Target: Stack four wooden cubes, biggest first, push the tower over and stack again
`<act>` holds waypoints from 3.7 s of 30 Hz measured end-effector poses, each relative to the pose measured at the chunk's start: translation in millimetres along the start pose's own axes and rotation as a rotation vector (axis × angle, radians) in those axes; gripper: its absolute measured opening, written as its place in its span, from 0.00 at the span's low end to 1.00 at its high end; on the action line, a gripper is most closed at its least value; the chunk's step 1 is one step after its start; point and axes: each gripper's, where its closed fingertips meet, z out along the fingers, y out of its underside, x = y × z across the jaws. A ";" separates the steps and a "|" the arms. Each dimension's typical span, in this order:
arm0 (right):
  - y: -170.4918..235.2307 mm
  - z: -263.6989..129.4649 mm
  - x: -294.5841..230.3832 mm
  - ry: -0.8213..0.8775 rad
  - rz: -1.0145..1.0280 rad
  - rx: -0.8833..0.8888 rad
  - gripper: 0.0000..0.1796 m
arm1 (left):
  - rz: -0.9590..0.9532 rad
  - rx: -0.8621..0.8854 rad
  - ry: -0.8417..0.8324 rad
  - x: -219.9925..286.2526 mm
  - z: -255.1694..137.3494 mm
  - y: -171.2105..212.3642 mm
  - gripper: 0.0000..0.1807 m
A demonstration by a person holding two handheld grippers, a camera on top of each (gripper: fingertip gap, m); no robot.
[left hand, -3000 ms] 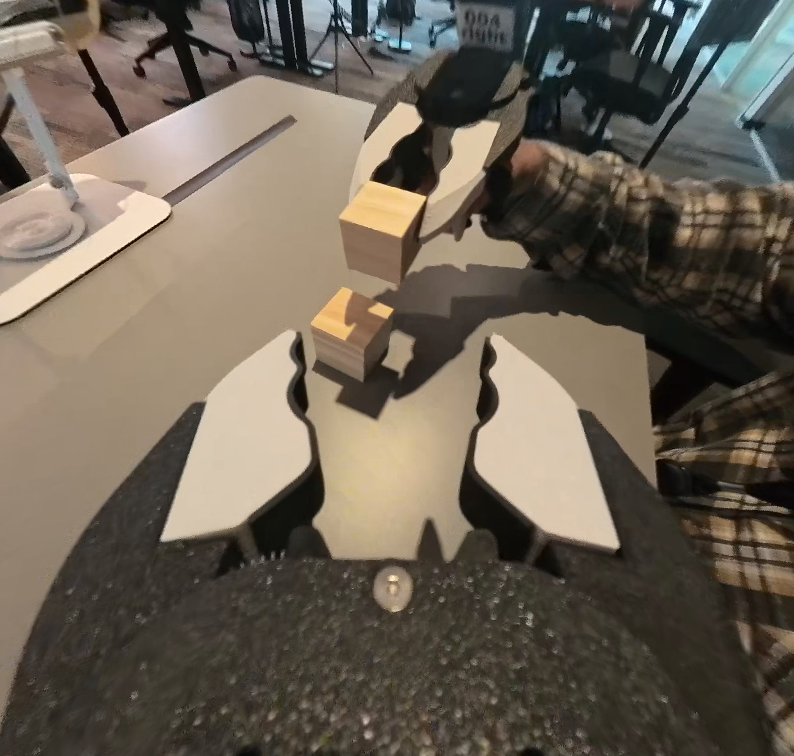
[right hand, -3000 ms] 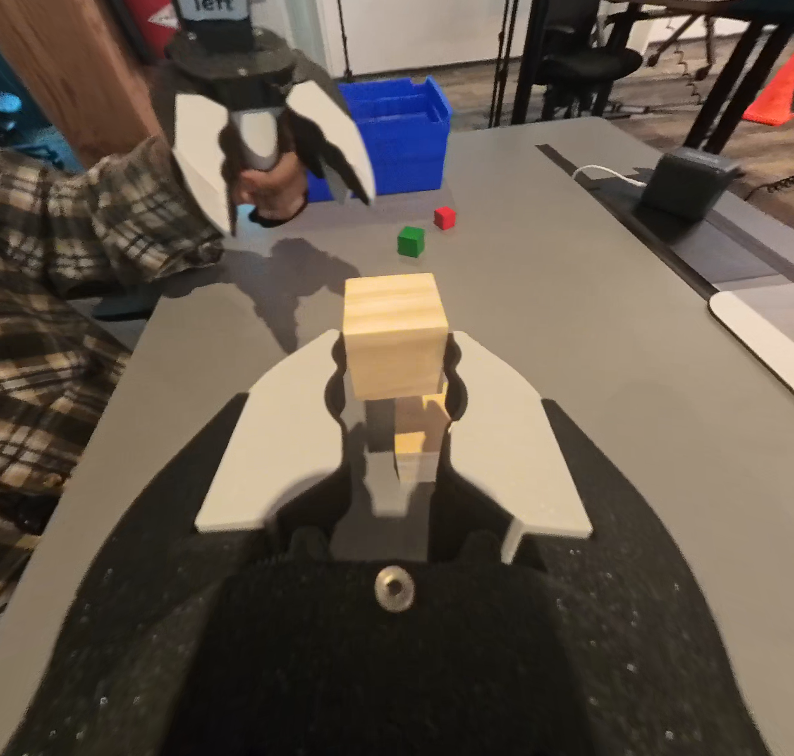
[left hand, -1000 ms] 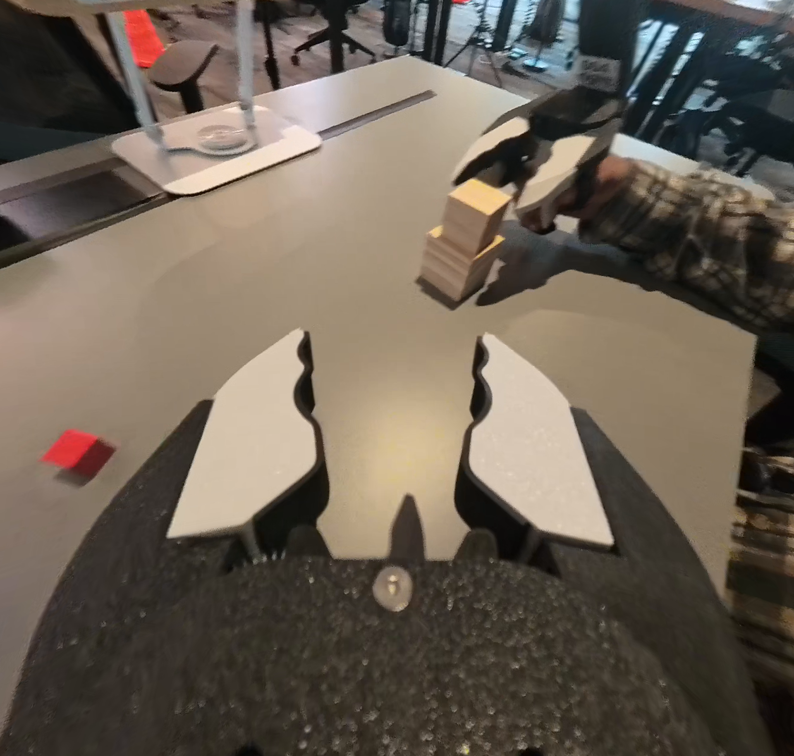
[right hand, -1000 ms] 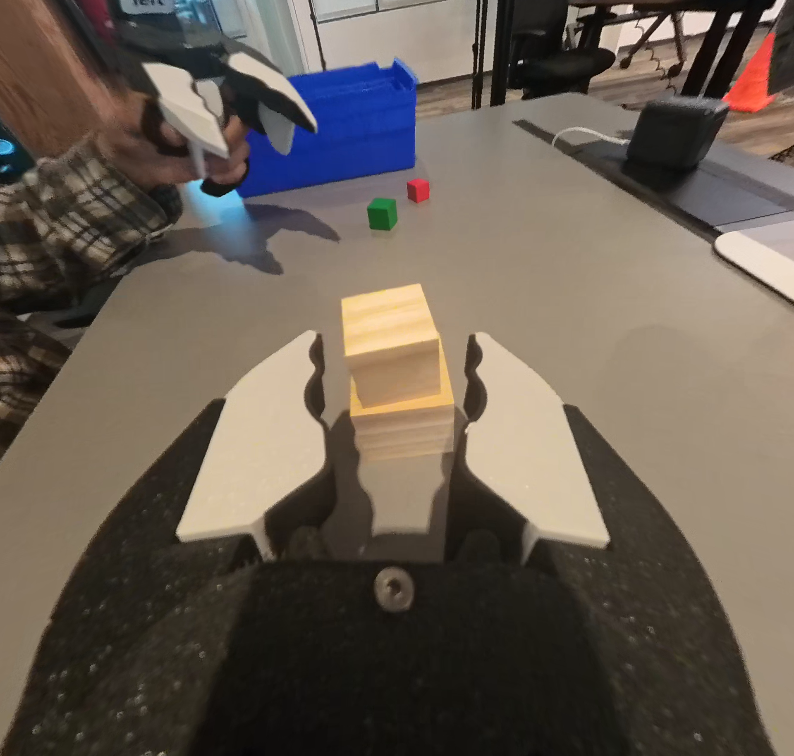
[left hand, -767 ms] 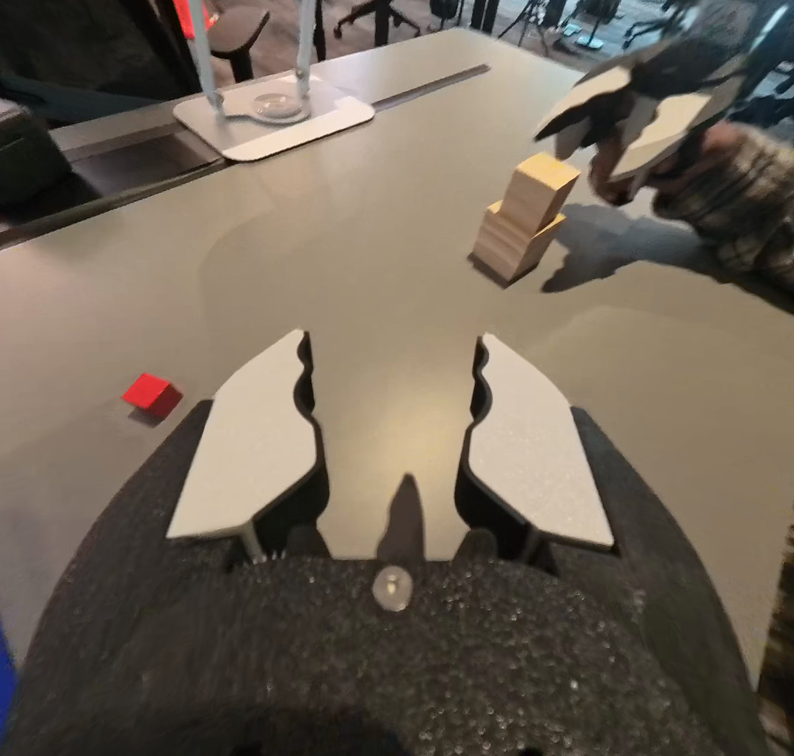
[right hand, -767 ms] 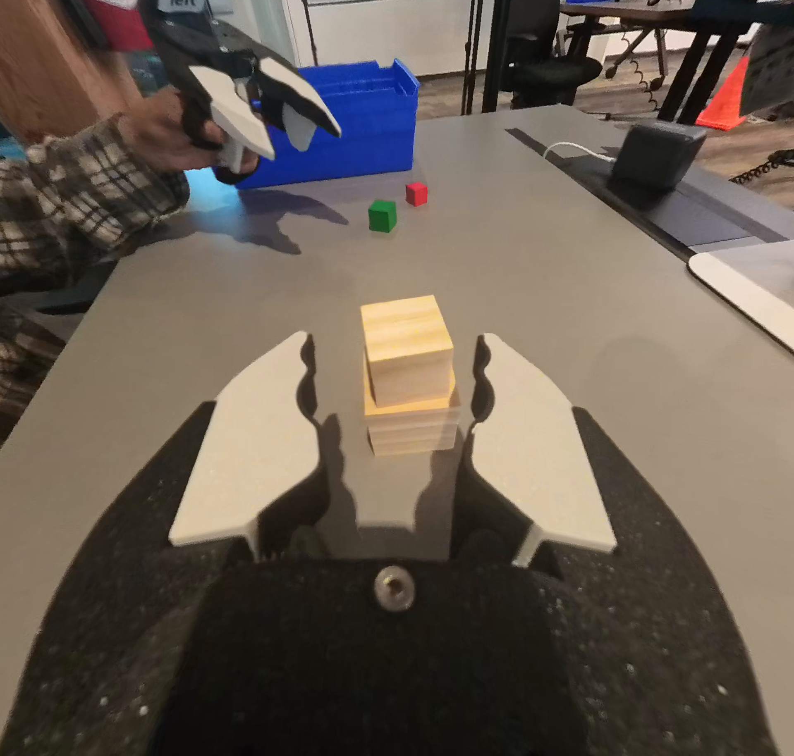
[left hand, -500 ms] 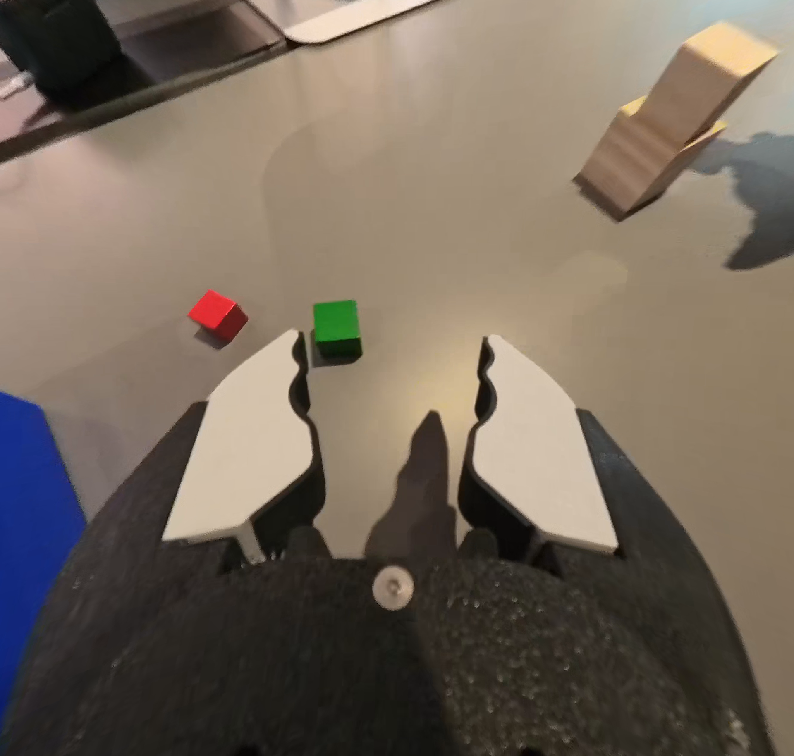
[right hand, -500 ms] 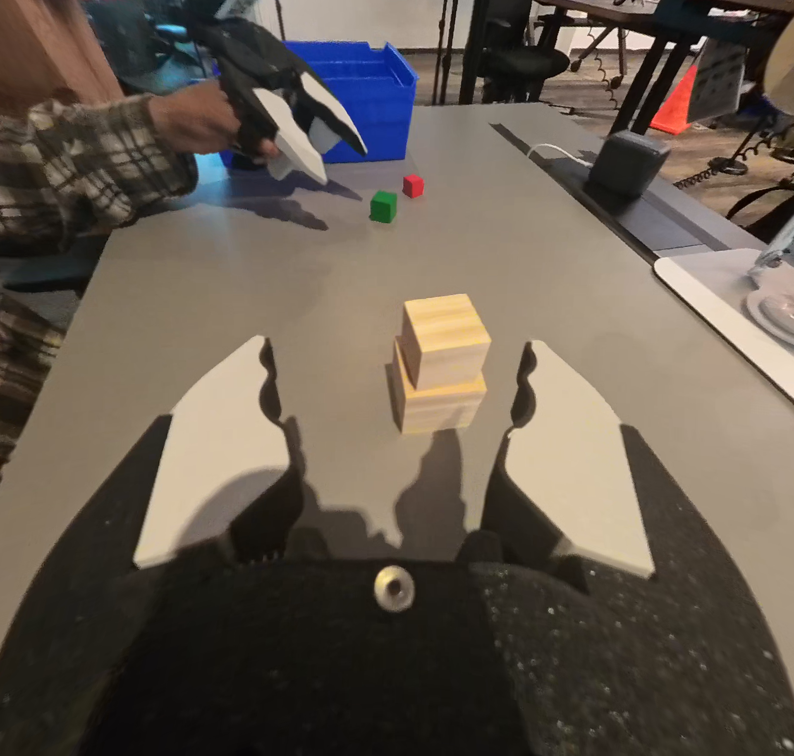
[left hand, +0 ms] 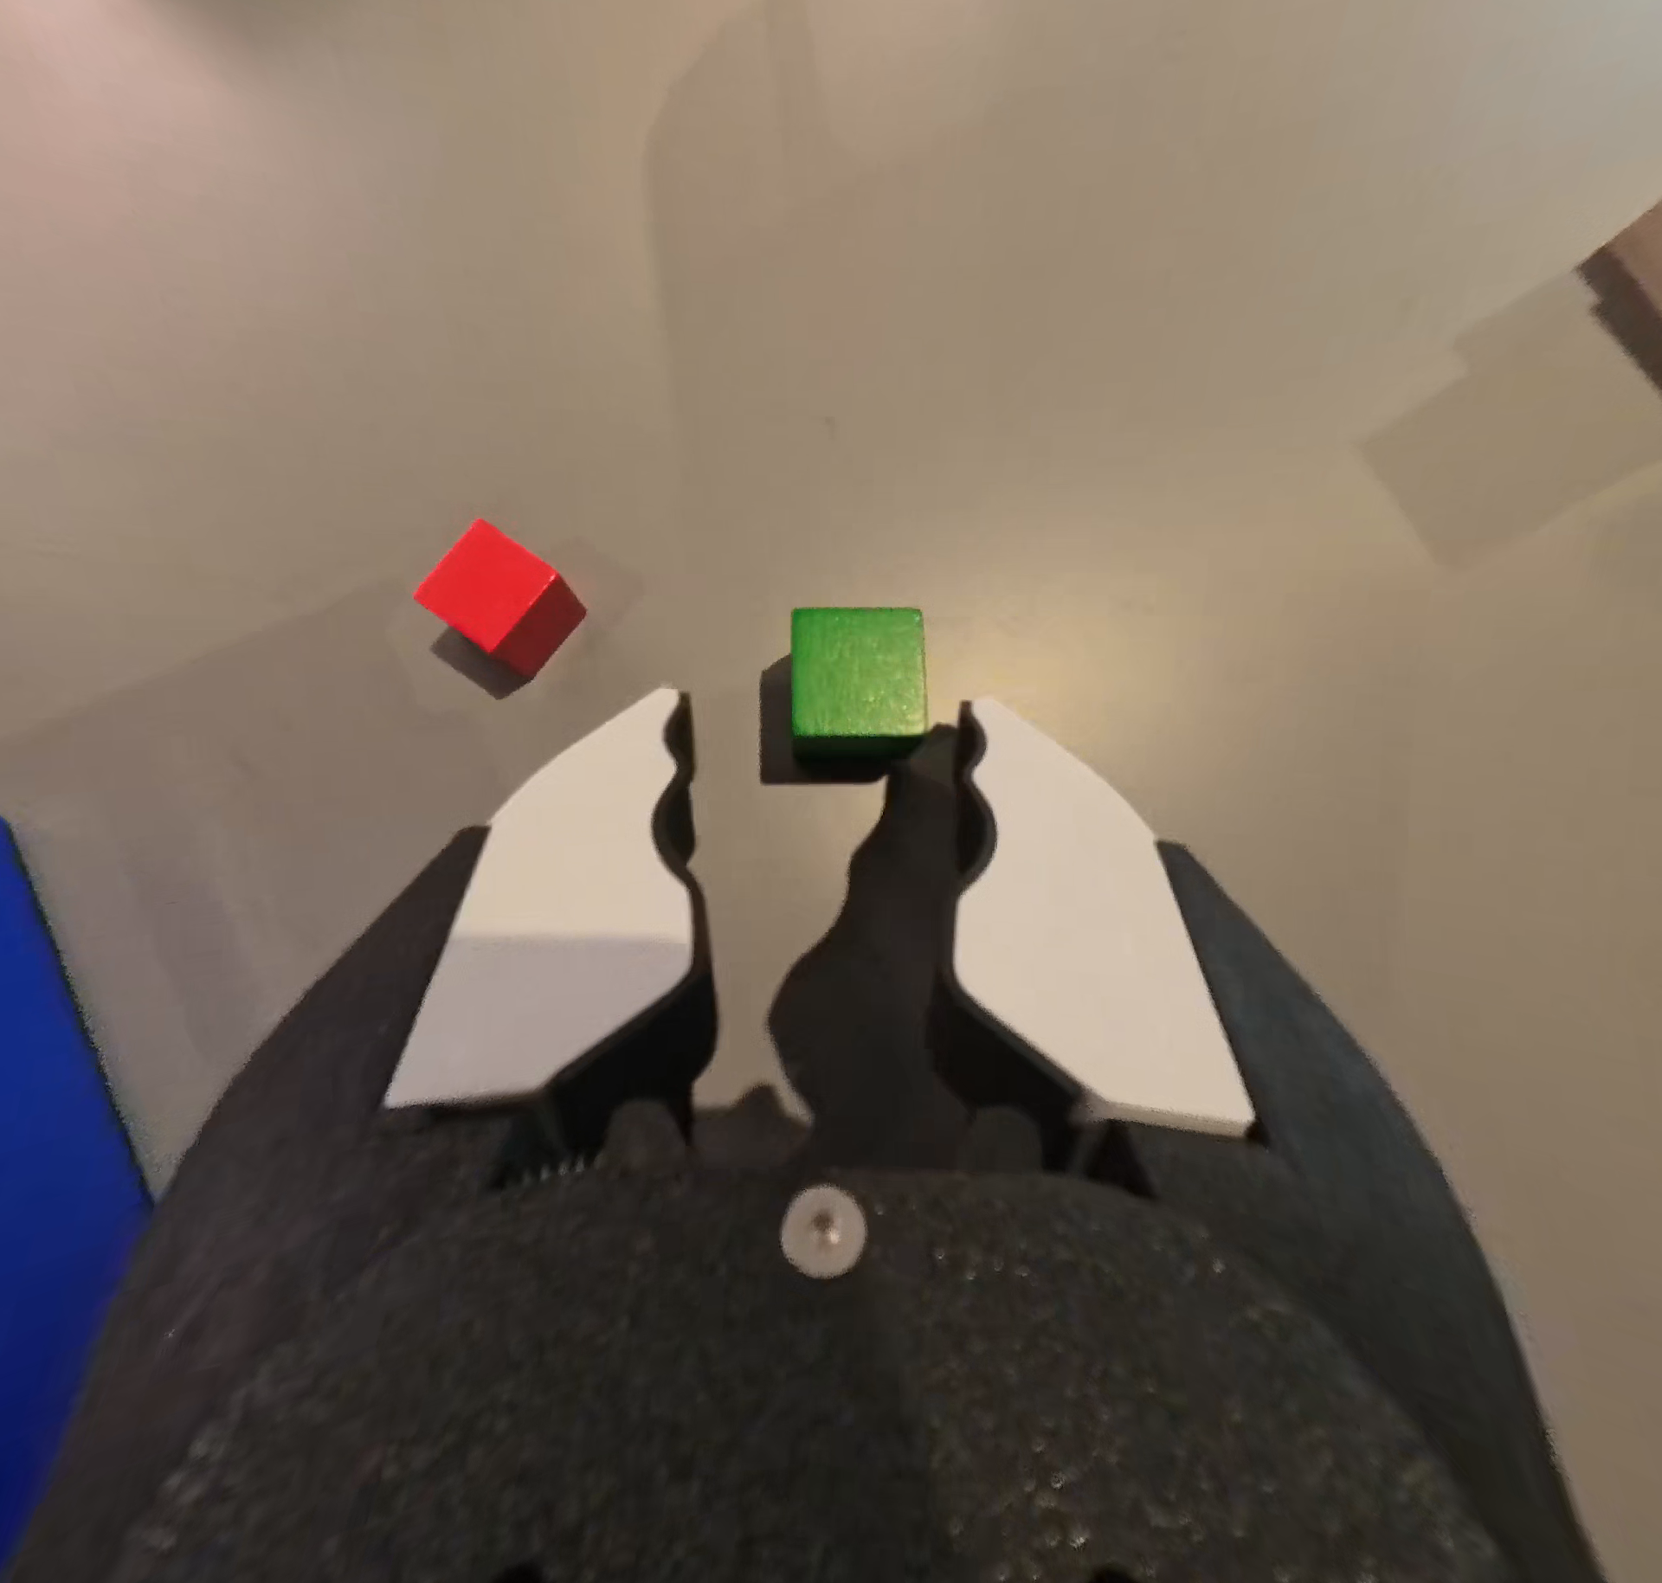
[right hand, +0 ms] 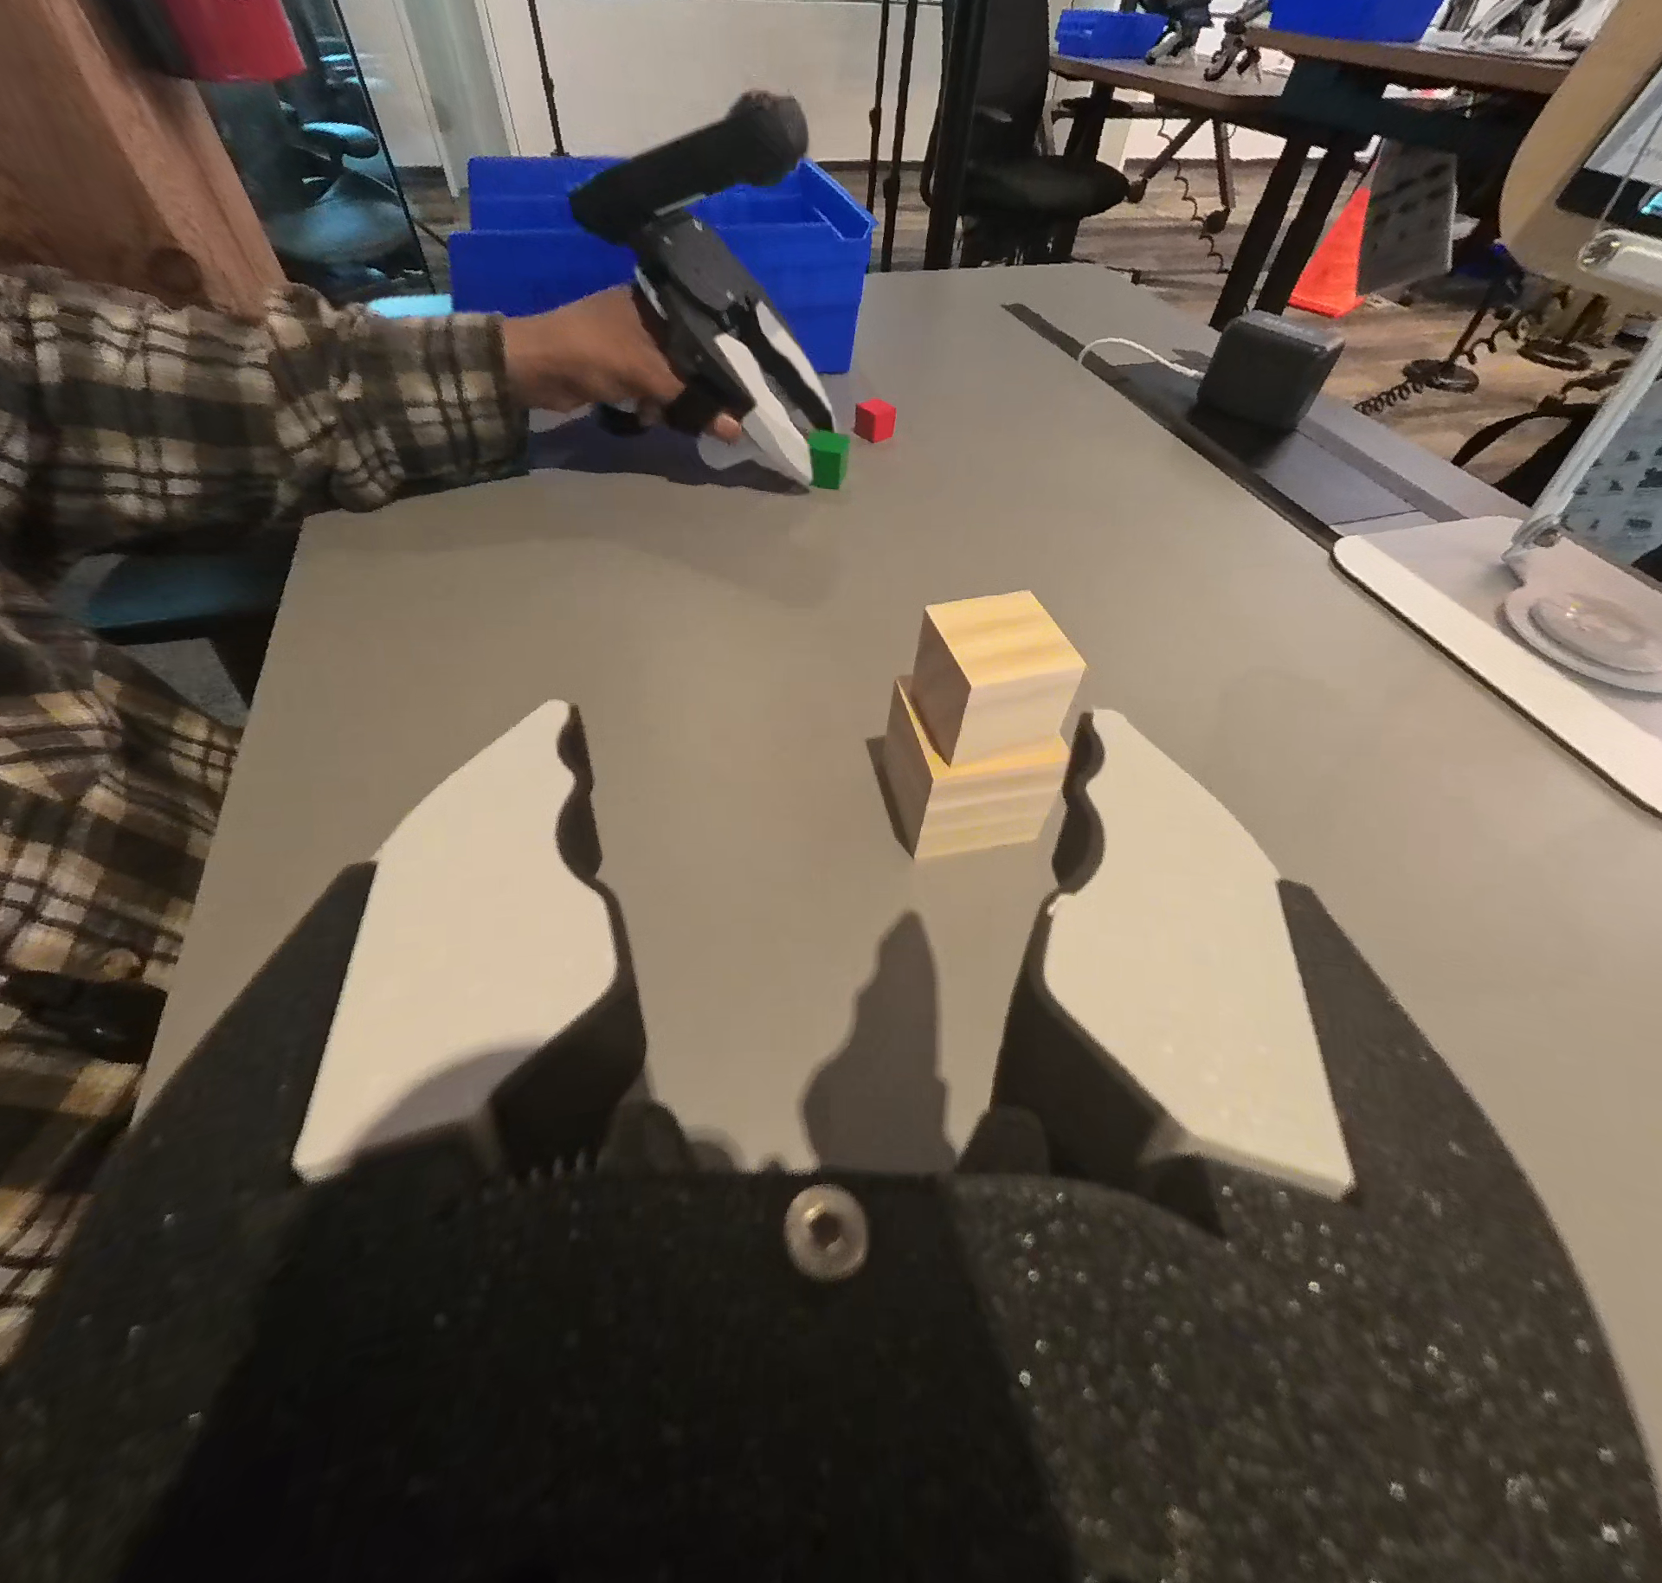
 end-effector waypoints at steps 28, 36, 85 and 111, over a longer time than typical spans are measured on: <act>-58.7 30.7 -2.7 -0.149 -0.138 0.039 0.32 | 0.627 0.158 0.699 266.8 -62.9 -124.2 0.16; -60.2 34.7 -14.2 -0.221 -0.151 0.022 0.26 | 0.639 0.181 0.732 280.6 -69.1 -127.5 0.16; 3.0 70.8 57.2 -0.208 0.080 0.096 0.14 | 0.204 0.588 0.608 160.8 -63.3 -112.8 0.29; -1.1 68.0 57.5 -0.227 0.101 0.103 0.25 | 0.198 0.595 0.599 157.8 -62.6 -113.1 0.29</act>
